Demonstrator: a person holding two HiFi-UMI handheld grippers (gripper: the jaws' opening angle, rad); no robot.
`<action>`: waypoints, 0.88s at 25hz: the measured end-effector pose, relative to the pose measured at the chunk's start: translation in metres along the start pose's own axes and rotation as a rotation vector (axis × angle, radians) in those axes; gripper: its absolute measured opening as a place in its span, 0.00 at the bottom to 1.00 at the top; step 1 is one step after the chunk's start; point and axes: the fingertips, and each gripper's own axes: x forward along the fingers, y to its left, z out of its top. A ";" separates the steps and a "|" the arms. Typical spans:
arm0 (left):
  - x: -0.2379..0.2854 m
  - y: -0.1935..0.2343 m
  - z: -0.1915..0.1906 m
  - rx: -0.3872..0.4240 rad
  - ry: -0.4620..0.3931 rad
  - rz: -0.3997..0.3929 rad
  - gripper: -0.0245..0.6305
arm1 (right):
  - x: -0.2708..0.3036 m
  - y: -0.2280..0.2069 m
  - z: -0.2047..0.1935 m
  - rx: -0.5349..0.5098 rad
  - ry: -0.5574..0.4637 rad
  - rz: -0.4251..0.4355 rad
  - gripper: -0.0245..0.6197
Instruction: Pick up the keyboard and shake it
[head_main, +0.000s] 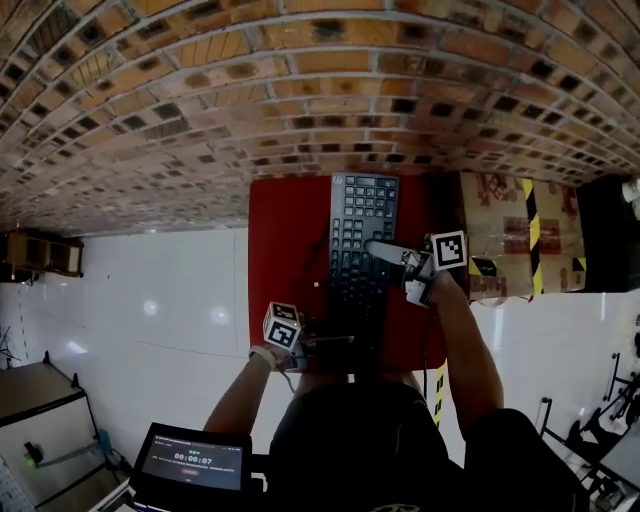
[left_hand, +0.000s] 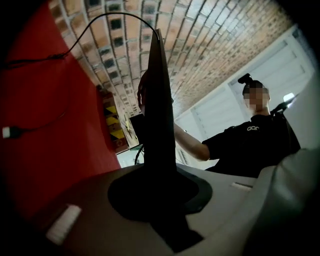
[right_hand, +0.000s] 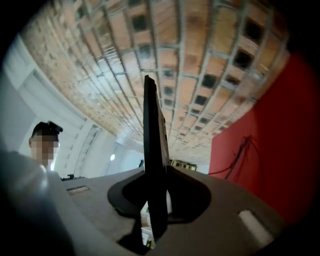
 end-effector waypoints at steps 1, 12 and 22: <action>0.001 -0.005 0.002 0.042 0.002 0.000 0.18 | 0.001 0.014 0.000 -0.056 0.013 0.000 0.13; -0.005 -0.035 0.038 0.494 0.122 0.084 0.19 | 0.022 0.150 -0.020 -0.642 0.221 0.054 0.12; -0.008 -0.049 0.078 0.795 0.199 0.201 0.20 | 0.030 0.231 -0.063 -1.019 0.344 0.076 0.14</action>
